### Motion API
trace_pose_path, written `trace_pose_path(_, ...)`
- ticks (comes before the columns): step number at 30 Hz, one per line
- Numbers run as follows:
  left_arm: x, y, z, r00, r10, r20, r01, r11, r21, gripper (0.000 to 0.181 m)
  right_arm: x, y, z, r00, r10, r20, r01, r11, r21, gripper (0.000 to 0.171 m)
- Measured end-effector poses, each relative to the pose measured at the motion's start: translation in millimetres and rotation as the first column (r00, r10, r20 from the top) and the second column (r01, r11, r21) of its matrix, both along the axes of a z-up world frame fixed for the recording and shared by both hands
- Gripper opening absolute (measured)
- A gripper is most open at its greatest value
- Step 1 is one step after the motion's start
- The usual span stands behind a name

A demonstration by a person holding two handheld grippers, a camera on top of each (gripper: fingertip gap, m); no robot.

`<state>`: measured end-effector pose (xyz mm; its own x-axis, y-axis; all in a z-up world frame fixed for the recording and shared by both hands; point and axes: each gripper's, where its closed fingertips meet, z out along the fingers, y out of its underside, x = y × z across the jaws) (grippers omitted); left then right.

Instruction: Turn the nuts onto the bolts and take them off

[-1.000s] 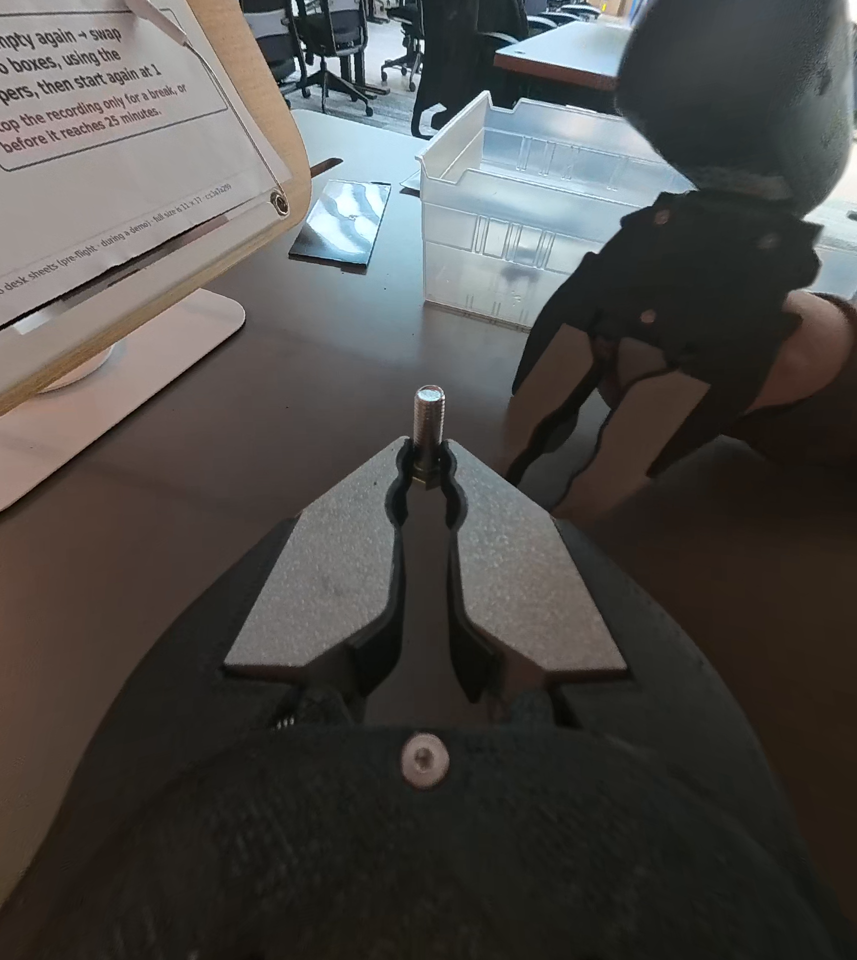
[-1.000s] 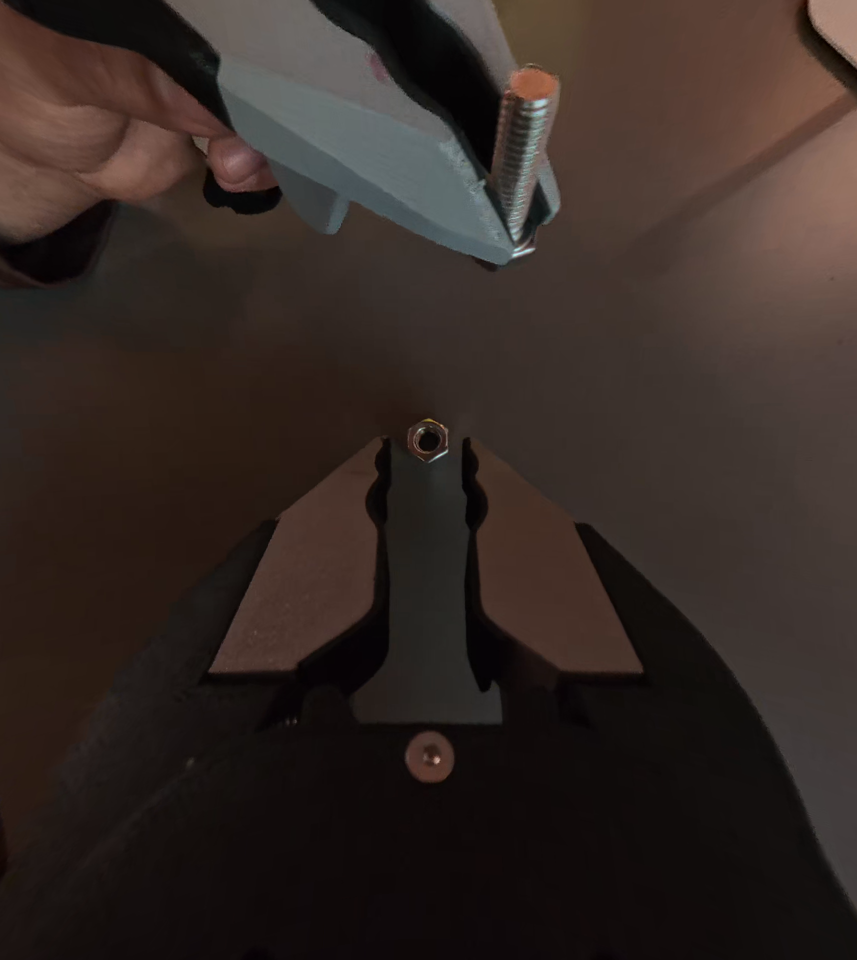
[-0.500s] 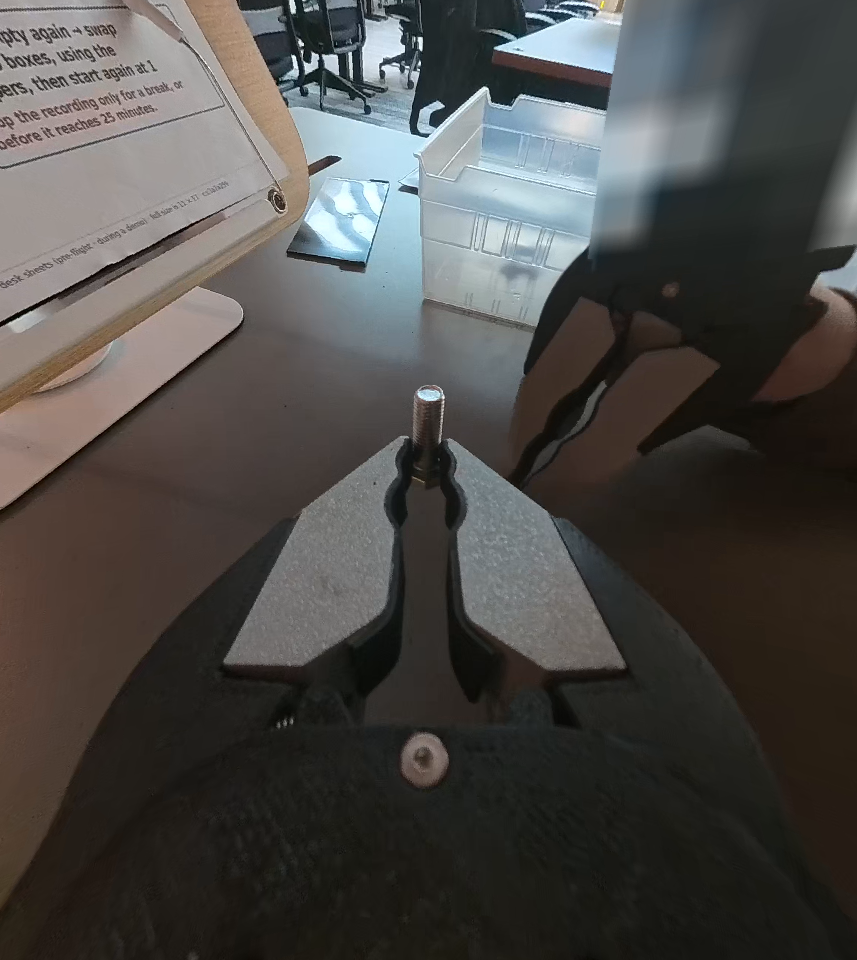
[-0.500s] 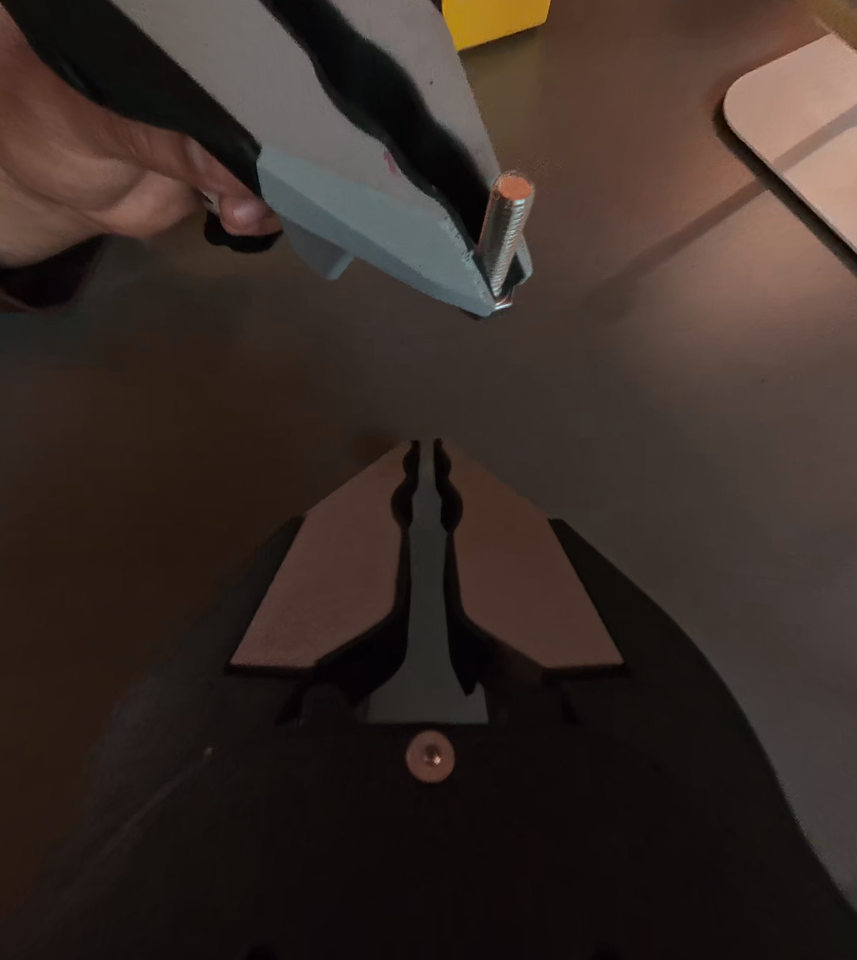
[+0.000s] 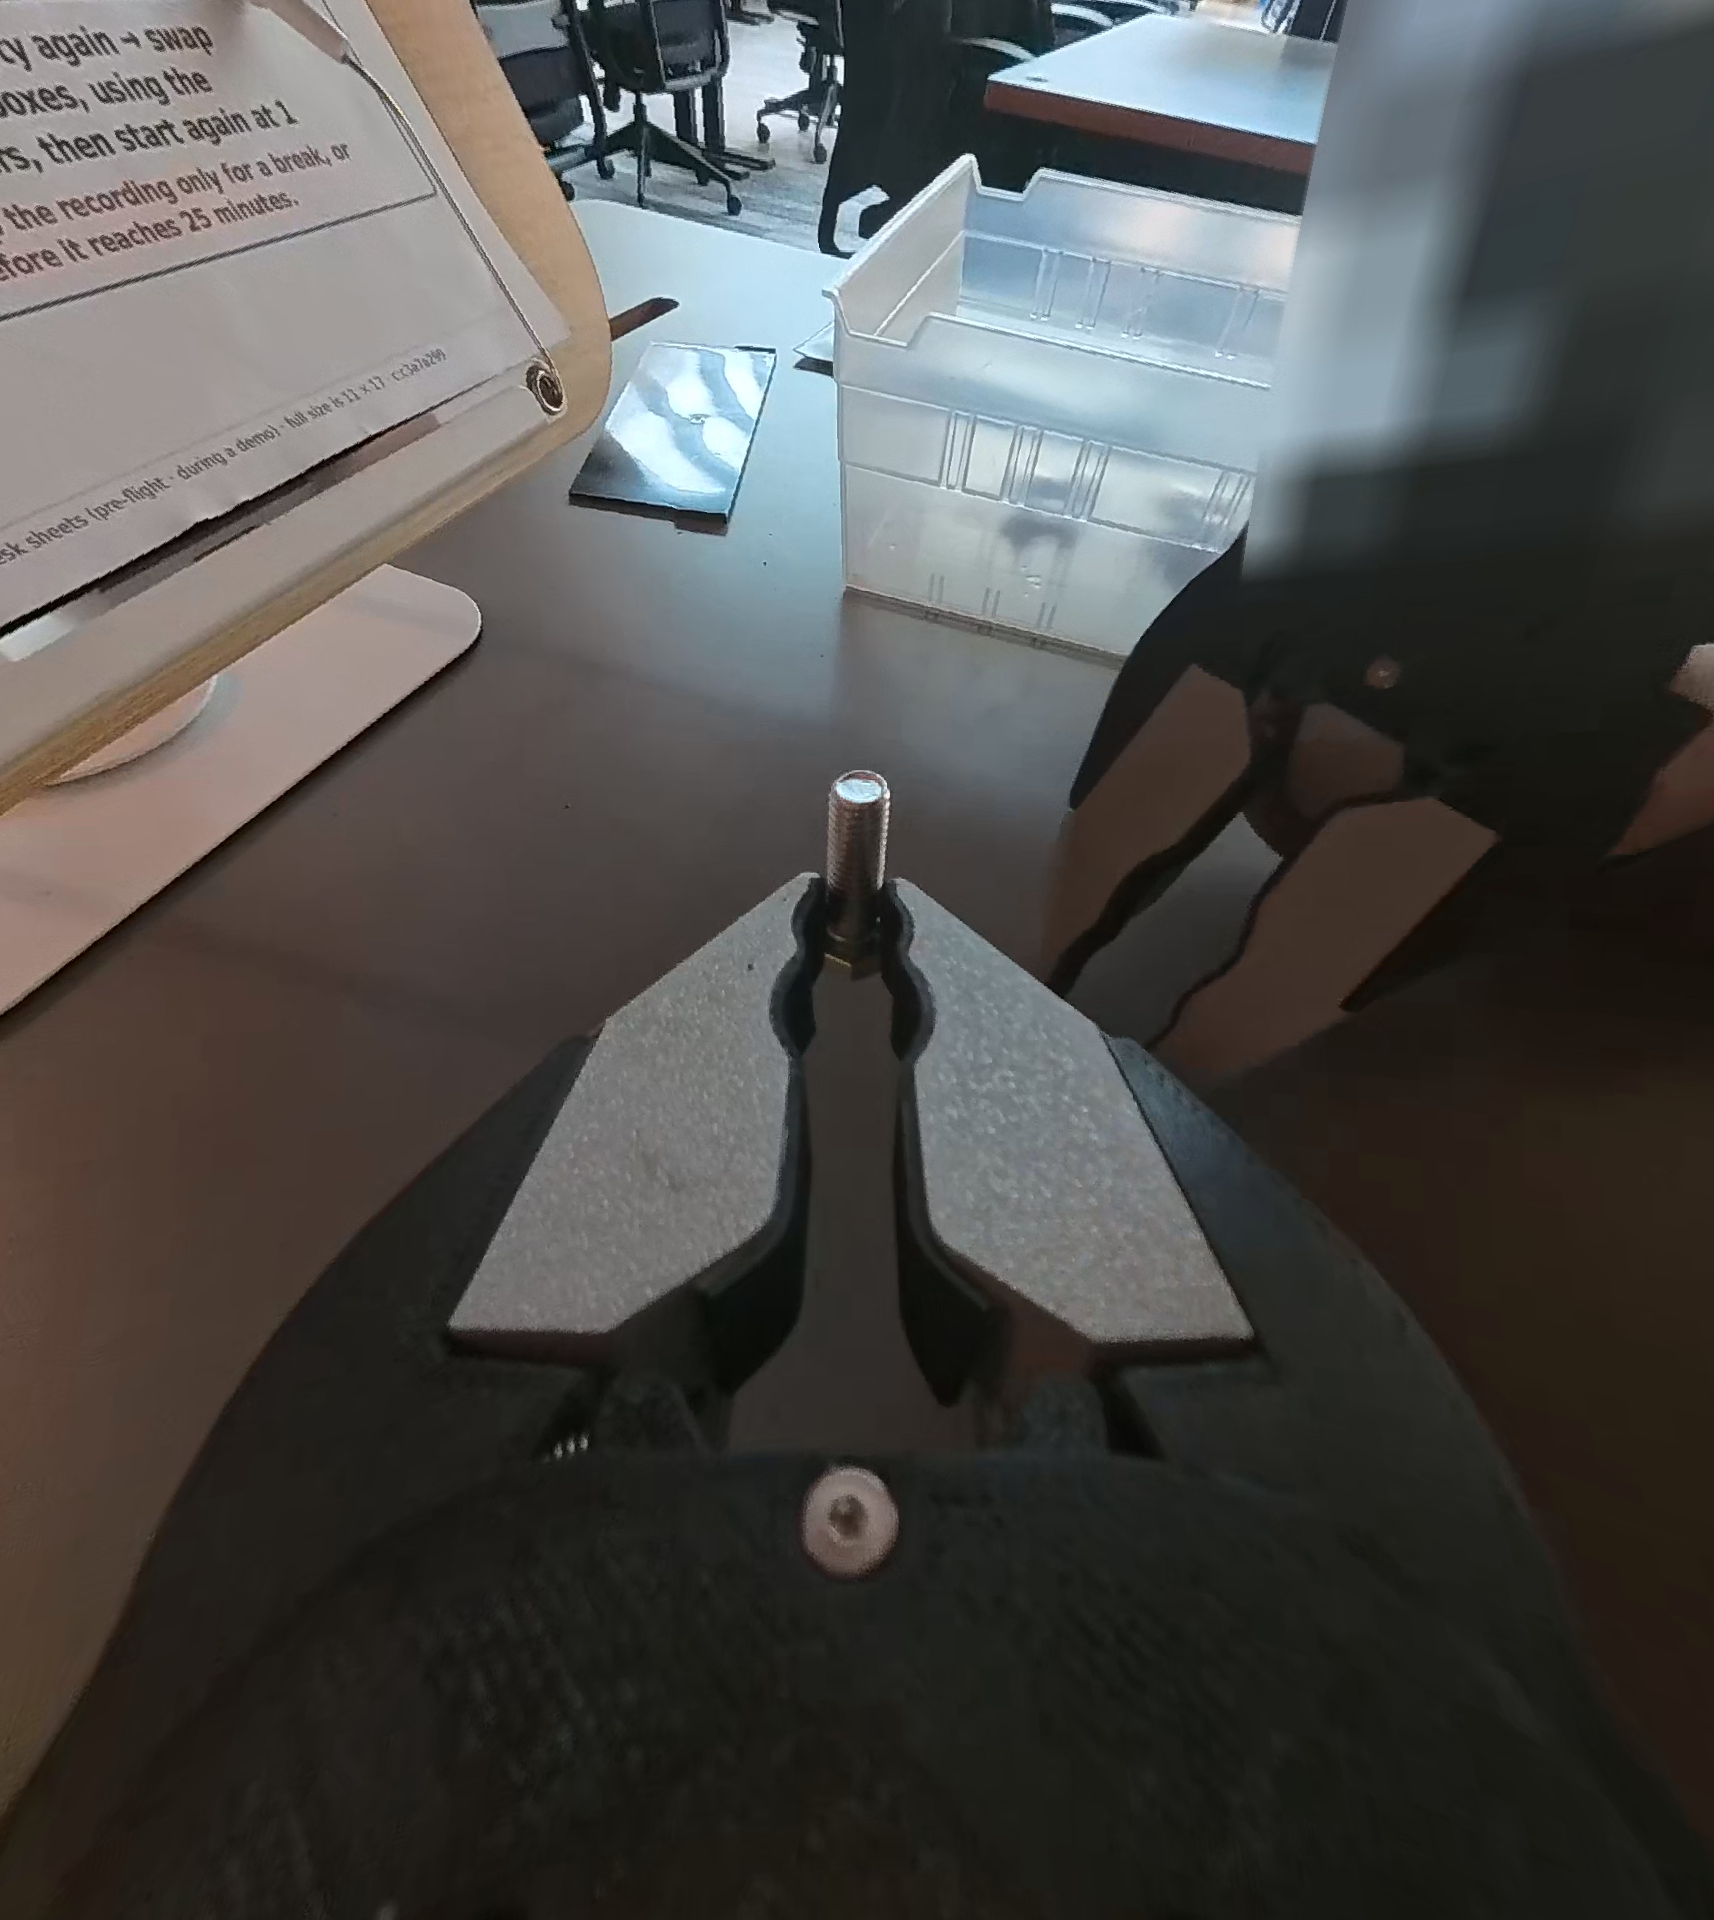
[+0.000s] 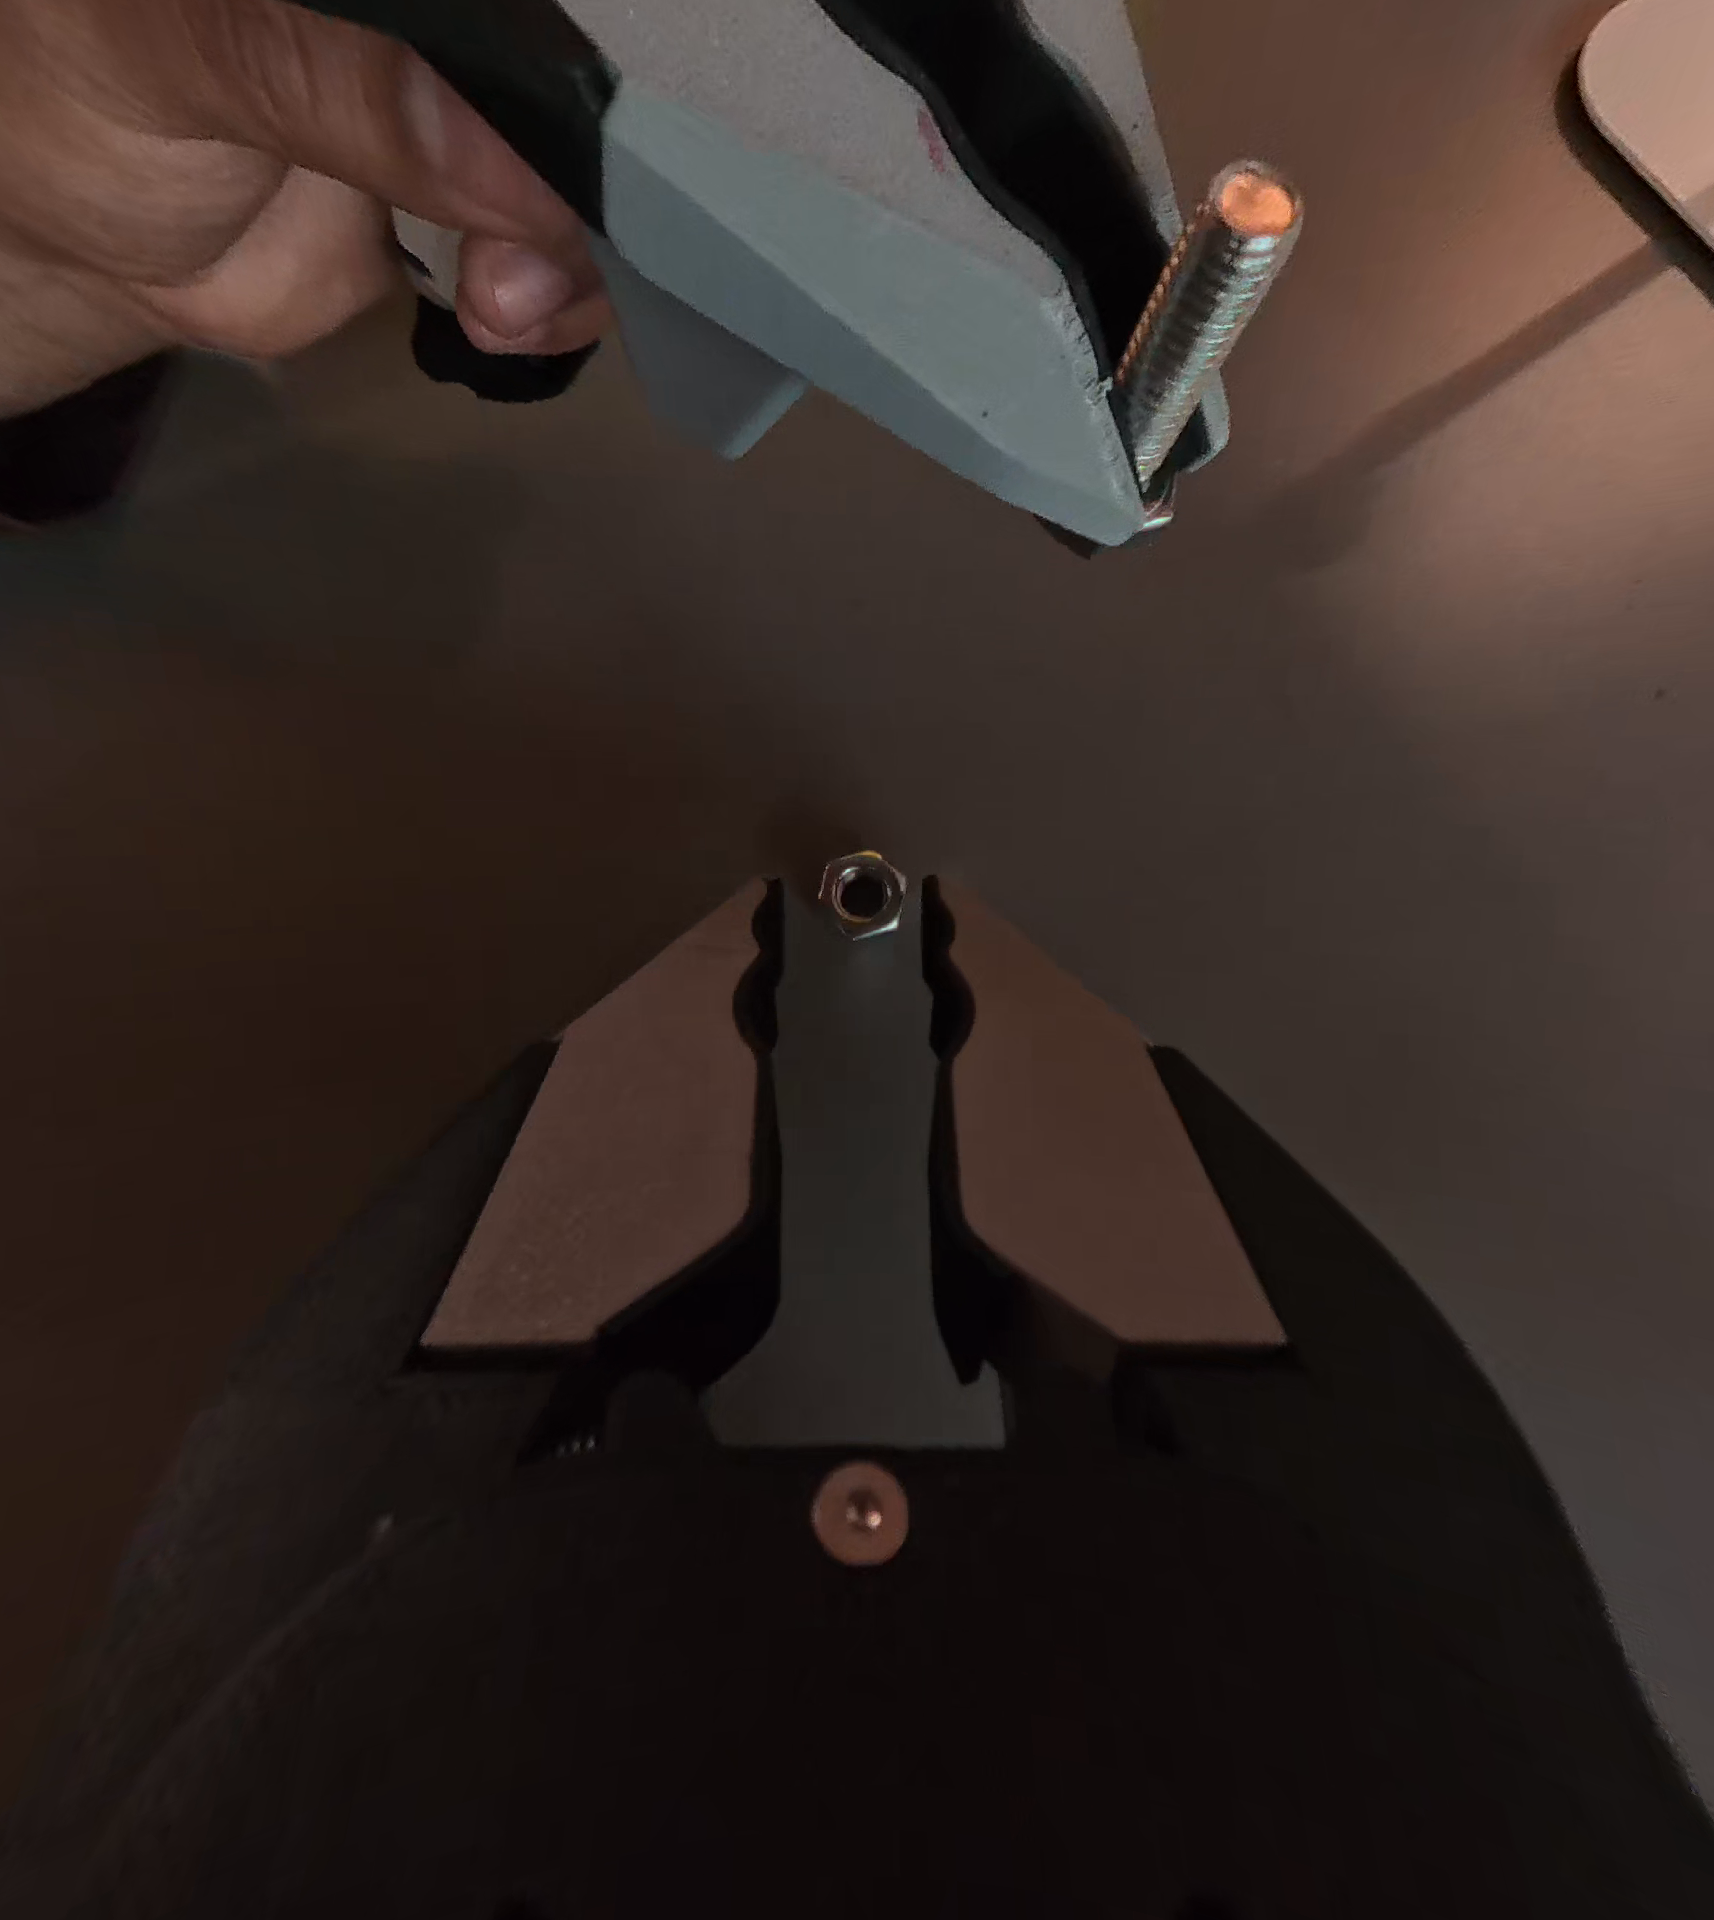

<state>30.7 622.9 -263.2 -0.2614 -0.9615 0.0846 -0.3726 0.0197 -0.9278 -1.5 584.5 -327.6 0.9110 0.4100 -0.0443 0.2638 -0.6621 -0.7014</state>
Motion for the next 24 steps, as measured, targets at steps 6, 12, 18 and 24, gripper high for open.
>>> trace_pose_path(6, 0.2, -0.4, -0.1, 1.000, -0.002, 0.000, 0.002, 1.000, -0.003, 0.008, -0.5, 2.7, -7.2, 1.000, -0.013, 0.018, 0.013, 1.000, -0.017, 0.015)
trace_pose_path(12, -0.1, -0.8, 0.2, 1.000, -0.003, 0.000, 0.003, 1.000, 0.000, 0.008, 2.1, 3.0, -4.8, 1.000, -0.029, 0.011, 0.029, 1.000, -0.010, 0.014)
trace_pose_path(18, -0.3, -0.1, 0.8, 1.000, 0.000, 0.002, 0.000, 1.000, 0.000, 0.008, 3.2, 0.8, -6.1, 1.000, -0.030, 0.004, 0.030, 0.999, -0.016, 0.014)
trace_pose_path(24, 0.0, 0.2, 0.2, 1.000, 0.000, 0.001, 0.000, 1.000, -0.001, 0.008, 5.9, 2.0, -0.2, 0.999, -0.032, 0.014, 0.032, 0.999, -0.001, 0.014)
